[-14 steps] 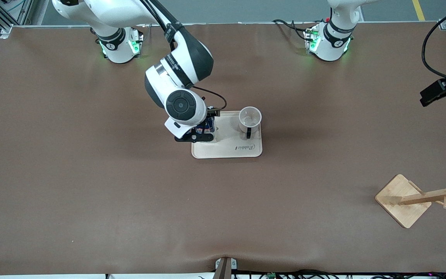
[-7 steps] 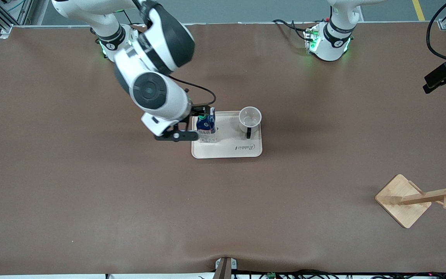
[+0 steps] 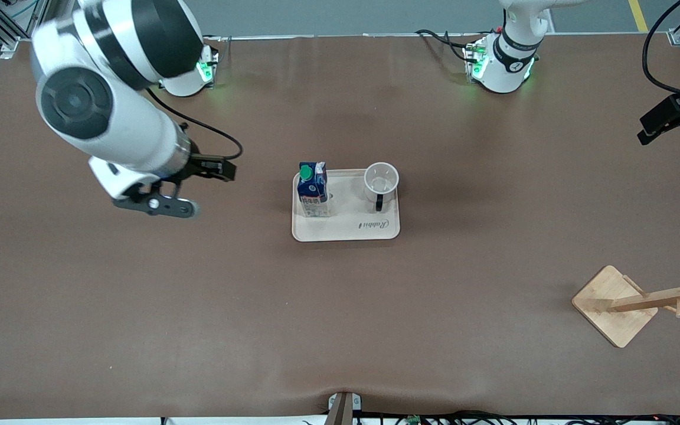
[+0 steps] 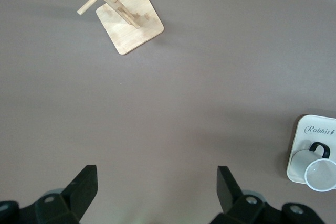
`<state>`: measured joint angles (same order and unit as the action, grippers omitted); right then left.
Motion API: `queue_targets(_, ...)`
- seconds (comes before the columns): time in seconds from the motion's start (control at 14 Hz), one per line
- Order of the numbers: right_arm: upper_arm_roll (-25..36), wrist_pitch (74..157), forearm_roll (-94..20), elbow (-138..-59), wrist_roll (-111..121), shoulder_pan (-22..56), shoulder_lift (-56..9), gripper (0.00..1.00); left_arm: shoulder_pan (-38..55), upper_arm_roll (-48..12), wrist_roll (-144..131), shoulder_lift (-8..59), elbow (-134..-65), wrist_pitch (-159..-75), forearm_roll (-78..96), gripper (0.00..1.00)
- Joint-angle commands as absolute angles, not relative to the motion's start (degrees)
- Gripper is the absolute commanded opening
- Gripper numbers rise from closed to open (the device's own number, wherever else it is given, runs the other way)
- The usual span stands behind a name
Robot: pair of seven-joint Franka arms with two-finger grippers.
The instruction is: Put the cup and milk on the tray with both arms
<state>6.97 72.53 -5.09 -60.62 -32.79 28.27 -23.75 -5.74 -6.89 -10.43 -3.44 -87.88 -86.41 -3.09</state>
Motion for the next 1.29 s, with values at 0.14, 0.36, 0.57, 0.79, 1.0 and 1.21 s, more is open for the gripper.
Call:
queue_targets(0.14, 7.4, 64.0, -3.4, -60.6, -28.0, 19.4, -17.9, 1.0, -5.1, -7.3, -9.6, -5.2, -91.1, -87.6, -1.5, 1.0)
queue_targets(0.36, 7.1, 64.8, -3.6, -66.8, -27.8, 16.5, -10.5, 1.0, -5.0, -7.9, -9.5, -5.2, -91.1, -86.8, -1.5, 1.0)
queue_targets(0.57, 7.4, 74.1, -3.5, -85.3, -23.7, 12.8, 2.0, 1.0, -5.0, -8.5, -9.1, -5.2, -90.9, -85.6, -1.7, 1.0)
queue_targets(0.79, 7.4, 76.6, -2.9, -91.1, -10.3, 5.6, 6.2, 1.0, -5.1, -8.6, -7.6, -4.9, -90.6, -84.8, -1.9, 1.0)
queue_targets(1.0, 7.4, 75.2, -2.9, -90.8, 1.5, -1.3, 6.3, 1.0, -5.0, -8.5, -7.4, -4.6, -90.4, -84.8, -2.3, 1.0)
queue_targets(1.21, 7.0, 75.7, -2.8, -89.3, 1.3, -1.8, 6.3, 1.0, -5.2, -8.5, -7.4, -4.6, -90.4, -84.8, -2.3, 1.0)
